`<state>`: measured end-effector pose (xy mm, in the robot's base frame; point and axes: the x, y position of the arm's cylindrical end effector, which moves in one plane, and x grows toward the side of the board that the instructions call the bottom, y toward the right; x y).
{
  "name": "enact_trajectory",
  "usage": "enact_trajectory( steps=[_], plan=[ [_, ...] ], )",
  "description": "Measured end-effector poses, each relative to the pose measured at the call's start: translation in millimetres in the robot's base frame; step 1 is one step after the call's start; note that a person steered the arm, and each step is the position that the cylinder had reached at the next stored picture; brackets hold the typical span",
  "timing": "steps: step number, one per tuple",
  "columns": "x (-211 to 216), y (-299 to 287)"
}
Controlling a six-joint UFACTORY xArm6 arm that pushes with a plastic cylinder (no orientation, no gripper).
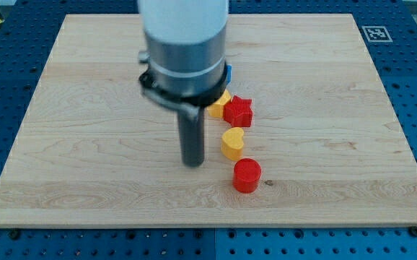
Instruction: Adjust the red blocks and yellow blocks
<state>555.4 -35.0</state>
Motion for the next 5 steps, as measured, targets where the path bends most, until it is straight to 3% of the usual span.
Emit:
enact_trajectory(
  steps=[1, 2, 4, 5],
  plan=[
    [59.2, -1.2],
    [63.5, 20.4],
    [63.0, 131.9],
    [42.8, 162.4]
  ],
)
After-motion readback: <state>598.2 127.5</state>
